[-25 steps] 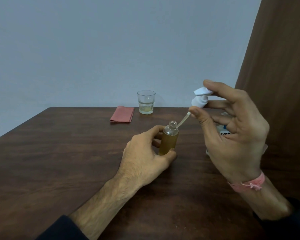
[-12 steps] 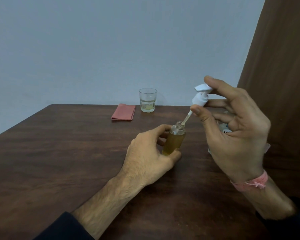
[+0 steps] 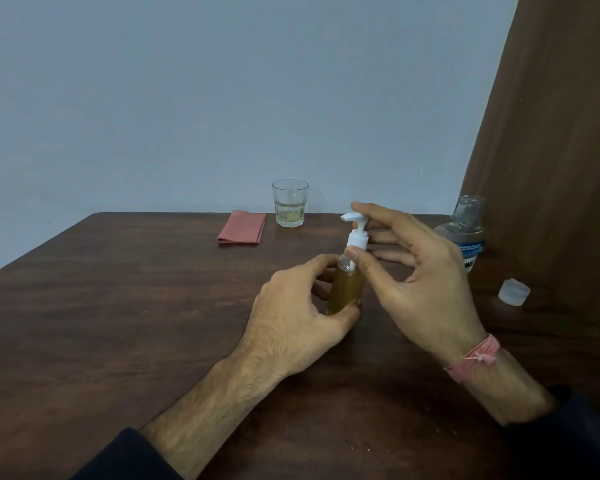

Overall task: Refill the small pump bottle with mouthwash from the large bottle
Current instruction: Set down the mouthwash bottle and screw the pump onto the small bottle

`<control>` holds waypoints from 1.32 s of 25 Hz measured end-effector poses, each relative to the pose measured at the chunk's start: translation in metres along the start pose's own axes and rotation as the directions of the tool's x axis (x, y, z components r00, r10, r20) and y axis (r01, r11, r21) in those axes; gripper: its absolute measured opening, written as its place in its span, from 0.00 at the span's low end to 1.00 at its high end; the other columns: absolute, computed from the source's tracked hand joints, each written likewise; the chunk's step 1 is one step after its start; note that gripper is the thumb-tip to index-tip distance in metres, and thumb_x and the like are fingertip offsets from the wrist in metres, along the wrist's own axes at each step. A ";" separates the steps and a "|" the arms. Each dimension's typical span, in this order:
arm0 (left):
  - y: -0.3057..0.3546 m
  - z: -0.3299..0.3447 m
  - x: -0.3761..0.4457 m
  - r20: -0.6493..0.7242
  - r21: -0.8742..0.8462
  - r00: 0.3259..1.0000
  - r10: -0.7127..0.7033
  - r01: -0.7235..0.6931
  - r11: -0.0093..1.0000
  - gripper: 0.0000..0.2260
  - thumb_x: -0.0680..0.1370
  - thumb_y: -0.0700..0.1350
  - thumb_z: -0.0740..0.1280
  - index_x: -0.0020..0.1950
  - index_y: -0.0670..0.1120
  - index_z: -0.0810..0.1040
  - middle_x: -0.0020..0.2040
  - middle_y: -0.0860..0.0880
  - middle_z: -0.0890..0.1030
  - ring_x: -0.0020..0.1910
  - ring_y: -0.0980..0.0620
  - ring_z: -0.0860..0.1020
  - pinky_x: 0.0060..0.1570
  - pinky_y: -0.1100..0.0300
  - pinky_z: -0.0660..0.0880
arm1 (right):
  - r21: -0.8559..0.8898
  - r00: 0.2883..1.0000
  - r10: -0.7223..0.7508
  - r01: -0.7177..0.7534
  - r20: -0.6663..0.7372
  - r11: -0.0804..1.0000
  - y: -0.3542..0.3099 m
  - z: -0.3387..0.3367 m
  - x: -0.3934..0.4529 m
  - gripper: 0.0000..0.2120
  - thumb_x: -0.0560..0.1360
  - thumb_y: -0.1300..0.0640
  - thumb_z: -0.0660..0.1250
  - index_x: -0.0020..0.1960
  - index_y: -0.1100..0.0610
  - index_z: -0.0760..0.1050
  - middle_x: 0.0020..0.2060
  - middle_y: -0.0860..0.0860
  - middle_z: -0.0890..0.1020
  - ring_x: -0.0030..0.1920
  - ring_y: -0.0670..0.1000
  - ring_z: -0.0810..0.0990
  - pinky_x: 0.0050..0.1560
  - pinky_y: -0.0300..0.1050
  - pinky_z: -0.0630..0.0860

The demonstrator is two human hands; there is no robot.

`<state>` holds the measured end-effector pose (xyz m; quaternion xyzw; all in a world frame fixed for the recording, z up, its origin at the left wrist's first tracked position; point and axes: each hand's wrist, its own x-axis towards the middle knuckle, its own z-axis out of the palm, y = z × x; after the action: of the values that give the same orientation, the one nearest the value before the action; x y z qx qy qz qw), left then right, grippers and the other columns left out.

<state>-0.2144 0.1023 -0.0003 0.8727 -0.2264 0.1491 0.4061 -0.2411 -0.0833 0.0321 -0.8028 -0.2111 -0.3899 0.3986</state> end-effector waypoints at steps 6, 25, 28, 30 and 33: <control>-0.002 0.000 0.001 -0.015 -0.009 0.999 -0.041 0.041 0.999 0.24 0.73 0.66 0.76 0.69 0.66 0.81 0.55 0.67 0.86 0.53 0.68 0.84 0.55 0.59 0.84 | 0.135 0.982 0.163 -0.176 0.098 0.975 -0.001 0.003 -0.002 0.31 0.79 0.57 0.77 0.78 0.41 0.74 0.59 0.38 0.86 0.60 0.35 0.84 0.54 0.31 0.82; -0.002 -0.003 0.002 0.008 -0.054 0.998 -0.067 0.067 0.996 0.26 0.73 0.66 0.76 0.71 0.66 0.81 0.56 0.66 0.87 0.53 0.64 0.86 0.55 0.59 0.84 | 0.363 0.911 0.374 -0.412 0.171 0.836 0.011 0.007 0.000 0.19 0.70 0.47 0.82 0.59 0.48 0.85 0.55 0.45 0.89 0.57 0.45 0.88 0.58 0.45 0.85; -0.003 -0.003 0.002 0.011 -0.050 0.998 -0.070 0.070 0.996 0.25 0.76 0.62 0.79 0.72 0.66 0.81 0.56 0.65 0.87 0.53 0.64 0.86 0.54 0.61 0.83 | 0.369 0.908 0.380 -0.418 0.175 0.830 0.013 0.008 0.000 0.21 0.68 0.45 0.81 0.60 0.47 0.84 0.56 0.44 0.89 0.57 0.45 0.88 0.59 0.47 0.85; -0.003 -0.004 0.002 0.006 -0.045 0.998 -0.060 0.060 0.997 0.25 0.74 0.64 0.78 0.72 0.65 0.81 0.56 0.65 0.87 0.52 0.64 0.86 0.55 0.59 0.84 | 0.353 0.906 0.374 -0.421 0.196 0.835 0.013 0.009 -0.001 0.21 0.71 0.45 0.80 0.63 0.43 0.84 0.57 0.42 0.89 0.58 0.43 0.87 0.59 0.46 0.84; -0.002 -0.003 0.003 0.007 -0.032 0.998 -0.064 0.064 0.997 0.26 0.73 0.66 0.75 0.71 0.65 0.82 0.56 0.66 0.87 0.52 0.64 0.86 0.58 0.54 0.86 | 0.350 0.903 0.367 -0.426 0.224 0.834 0.014 0.010 -0.001 0.18 0.73 0.47 0.79 0.62 0.43 0.85 0.56 0.42 0.89 0.59 0.42 0.87 0.59 0.43 0.85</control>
<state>-0.2115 0.1053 0.0017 0.8734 -0.2021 0.1297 0.4237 -0.2277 -0.0836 0.0211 -0.7598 -0.1420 -0.1880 0.6060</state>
